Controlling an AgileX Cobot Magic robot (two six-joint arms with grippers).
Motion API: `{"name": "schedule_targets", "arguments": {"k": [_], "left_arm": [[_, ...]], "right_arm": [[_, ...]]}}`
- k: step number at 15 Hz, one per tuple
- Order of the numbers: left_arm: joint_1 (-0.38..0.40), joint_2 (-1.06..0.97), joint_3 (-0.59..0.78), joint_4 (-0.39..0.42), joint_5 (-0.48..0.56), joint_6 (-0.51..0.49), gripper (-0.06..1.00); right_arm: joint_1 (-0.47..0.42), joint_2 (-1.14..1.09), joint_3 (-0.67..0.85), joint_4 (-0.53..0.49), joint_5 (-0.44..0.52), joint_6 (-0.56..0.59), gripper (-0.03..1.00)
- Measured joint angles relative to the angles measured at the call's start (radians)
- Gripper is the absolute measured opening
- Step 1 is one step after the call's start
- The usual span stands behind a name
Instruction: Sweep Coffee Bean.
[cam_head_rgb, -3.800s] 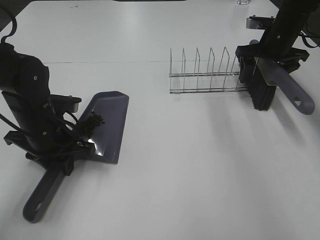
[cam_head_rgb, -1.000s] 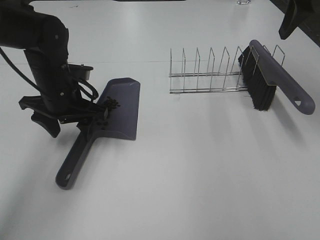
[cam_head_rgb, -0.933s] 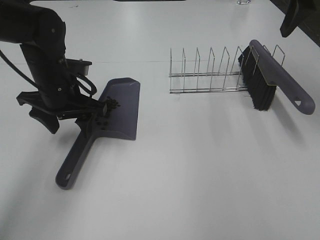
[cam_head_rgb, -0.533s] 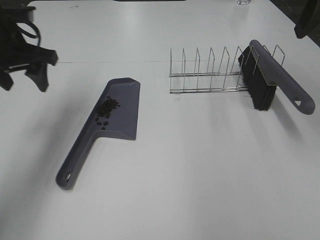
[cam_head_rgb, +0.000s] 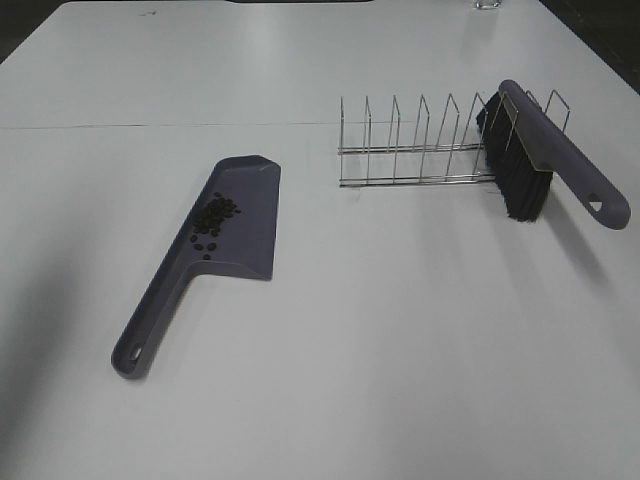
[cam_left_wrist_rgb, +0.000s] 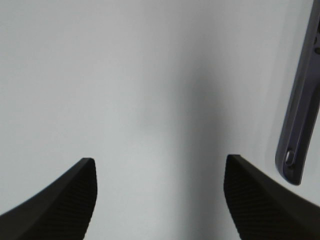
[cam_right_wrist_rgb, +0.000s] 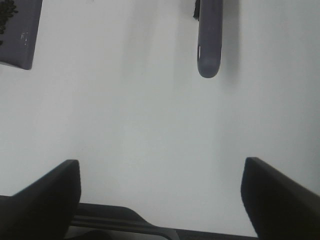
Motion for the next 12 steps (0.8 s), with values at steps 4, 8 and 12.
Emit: {"name": "schedule_targets", "arguments": {"k": [4,8,12], "left_arm": [[0.002,-0.314,0.230,0.000,0.001,0.019,0.65],[0.003,-0.583,0.391,0.000,0.016,0.040,0.65],[-0.131,-0.758,0.494,0.026,0.009,0.012,0.65]], "right_arm": [[0.000,-0.213,0.096,0.000,0.002,0.000,0.77],[0.000,-0.401,0.180,-0.008,0.003,0.000,0.77],[0.000,-0.611,0.295,-0.063,0.003,0.000,0.77]]}}
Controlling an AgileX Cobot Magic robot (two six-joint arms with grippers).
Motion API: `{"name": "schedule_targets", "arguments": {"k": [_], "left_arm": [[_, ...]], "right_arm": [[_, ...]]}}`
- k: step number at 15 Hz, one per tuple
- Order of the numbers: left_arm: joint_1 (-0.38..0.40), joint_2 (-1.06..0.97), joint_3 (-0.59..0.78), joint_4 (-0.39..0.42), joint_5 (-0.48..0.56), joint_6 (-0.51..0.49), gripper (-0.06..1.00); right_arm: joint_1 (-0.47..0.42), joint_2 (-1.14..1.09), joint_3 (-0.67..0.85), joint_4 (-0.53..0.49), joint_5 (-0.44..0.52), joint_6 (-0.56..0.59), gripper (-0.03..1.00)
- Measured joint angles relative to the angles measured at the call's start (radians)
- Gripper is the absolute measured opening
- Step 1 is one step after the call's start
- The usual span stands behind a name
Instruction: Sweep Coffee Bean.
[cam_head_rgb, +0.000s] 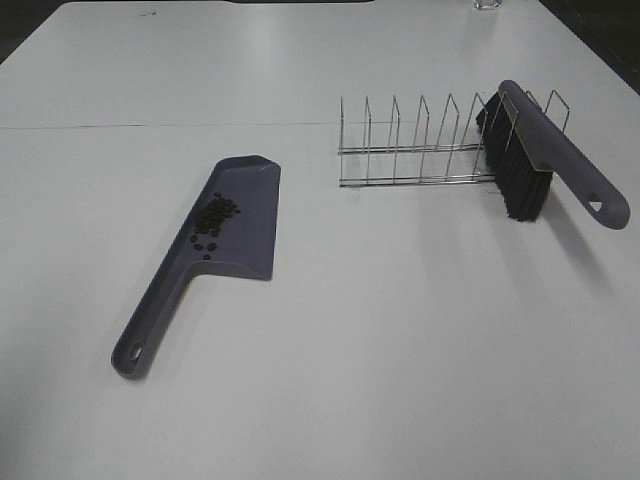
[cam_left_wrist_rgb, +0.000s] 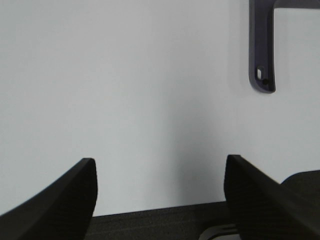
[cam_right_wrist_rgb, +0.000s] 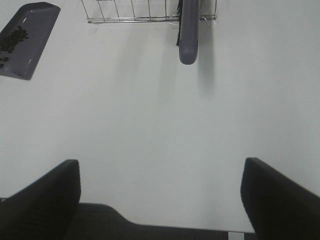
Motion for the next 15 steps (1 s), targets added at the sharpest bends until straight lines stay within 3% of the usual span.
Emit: {"name": "schedule_targets", "arguments": {"k": [4,11,15], "left_arm": [[-0.002,-0.205,0.055,0.004,-0.010,-0.053,0.65],[-0.002,-0.550,0.154,-0.043,-0.061,-0.031,0.65],[-0.002,-0.615,0.156,-0.073,-0.068,-0.015,0.65]], "right_arm": [[0.000,-0.154,0.103,0.000,0.000,-0.027,0.77],[0.000,-0.366,0.256,0.004,0.002,-0.049,0.77],[0.000,-0.366,0.303,0.023,-0.099,-0.081,0.76]]}}
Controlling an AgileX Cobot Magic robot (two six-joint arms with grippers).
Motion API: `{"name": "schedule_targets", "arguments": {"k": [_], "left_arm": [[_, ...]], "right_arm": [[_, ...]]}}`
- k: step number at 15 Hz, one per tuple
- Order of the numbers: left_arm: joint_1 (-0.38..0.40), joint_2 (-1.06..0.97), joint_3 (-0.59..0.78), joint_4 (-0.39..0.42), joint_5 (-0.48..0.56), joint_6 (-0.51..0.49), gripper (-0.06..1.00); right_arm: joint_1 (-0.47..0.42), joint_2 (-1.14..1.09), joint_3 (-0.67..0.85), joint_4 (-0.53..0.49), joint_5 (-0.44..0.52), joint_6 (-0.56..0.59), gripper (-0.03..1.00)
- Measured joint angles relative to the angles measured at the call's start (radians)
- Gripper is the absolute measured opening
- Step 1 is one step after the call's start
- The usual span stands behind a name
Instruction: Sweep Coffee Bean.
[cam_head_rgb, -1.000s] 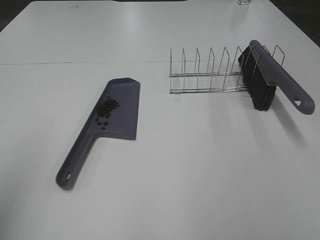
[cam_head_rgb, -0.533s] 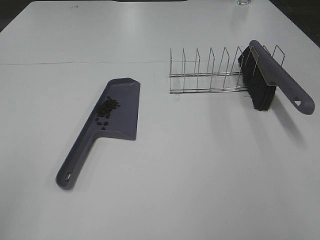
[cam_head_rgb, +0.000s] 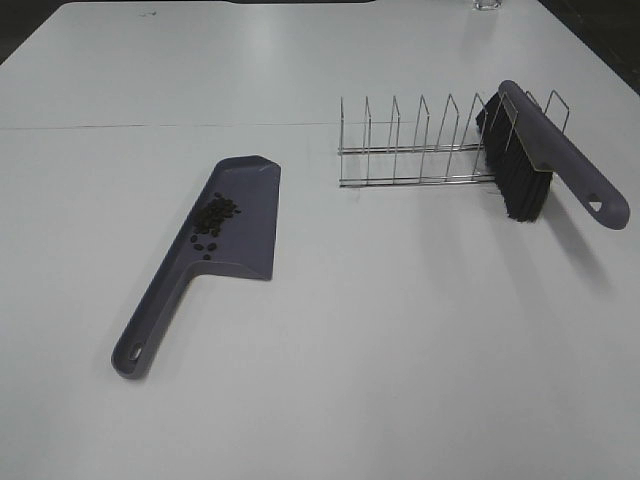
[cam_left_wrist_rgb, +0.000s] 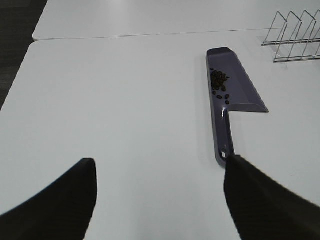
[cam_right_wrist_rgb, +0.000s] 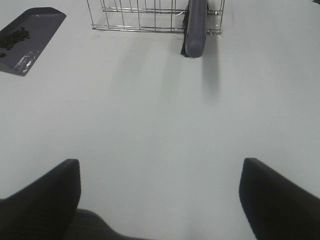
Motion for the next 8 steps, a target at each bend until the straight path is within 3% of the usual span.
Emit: {"name": "schedule_targets", "arguments": {"k": [8], "left_arm": [[0.023,-0.001,0.000,-0.005,0.000,0.003,0.65]], "right_arm": [[0.000,0.000,0.000,0.002,-0.012,-0.009,0.76]]}}
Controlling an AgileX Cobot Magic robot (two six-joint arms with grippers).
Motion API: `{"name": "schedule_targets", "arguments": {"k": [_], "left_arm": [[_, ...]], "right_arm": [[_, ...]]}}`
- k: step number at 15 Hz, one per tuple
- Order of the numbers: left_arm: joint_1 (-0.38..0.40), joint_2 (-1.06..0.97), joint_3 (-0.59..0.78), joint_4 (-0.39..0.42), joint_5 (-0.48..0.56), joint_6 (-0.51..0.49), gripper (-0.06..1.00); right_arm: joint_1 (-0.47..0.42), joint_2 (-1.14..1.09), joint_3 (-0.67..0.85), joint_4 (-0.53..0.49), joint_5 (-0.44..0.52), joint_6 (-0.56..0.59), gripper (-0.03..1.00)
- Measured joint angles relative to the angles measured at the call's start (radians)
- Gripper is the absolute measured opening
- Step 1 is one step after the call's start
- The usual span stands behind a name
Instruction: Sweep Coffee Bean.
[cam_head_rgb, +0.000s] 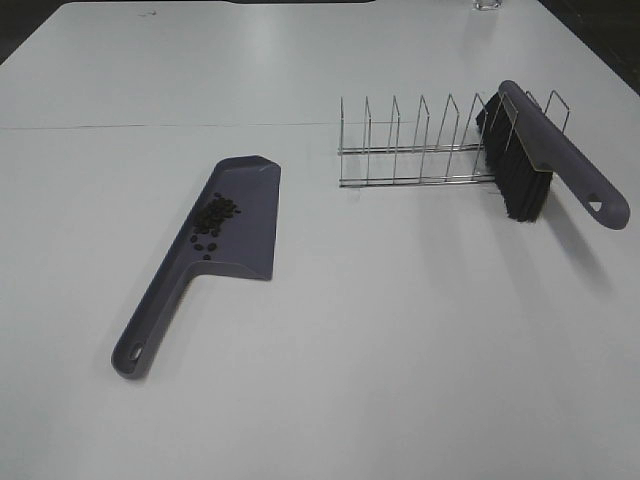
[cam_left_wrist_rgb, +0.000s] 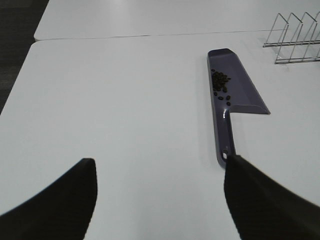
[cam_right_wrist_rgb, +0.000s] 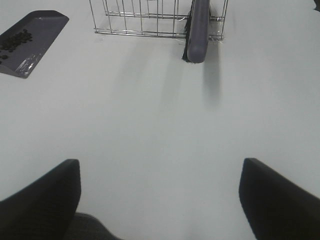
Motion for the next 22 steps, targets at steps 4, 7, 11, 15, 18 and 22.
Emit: {"name": "schedule_targets", "arguments": {"k": [4,7,11,15,18,22], "left_arm": [[0.105,0.000,0.000,0.000,0.000,0.001,0.65],[0.106,0.000,0.000,0.000,0.000,0.001,0.65],[0.106,0.000,0.000,0.000,0.000,0.001,0.65],[0.106,0.000,0.000,0.000,0.000,0.001,0.65],[0.106,0.000,0.000,0.000,0.000,0.001,0.65],[0.106,0.000,0.000,0.000,0.000,0.001,0.65]], "right_arm": [[0.000,0.000,0.000,0.000,0.000,0.000,0.76],[0.000,0.000,0.000,0.000,0.000,0.000,0.76],[0.000,0.000,0.000,0.000,-0.001,0.000,0.76],[0.000,0.000,0.000,0.000,-0.001,0.000,0.76],[0.000,0.000,0.000,0.000,-0.001,0.000,0.76],[0.000,0.000,0.000,0.000,-0.001,0.000,0.76]]}}
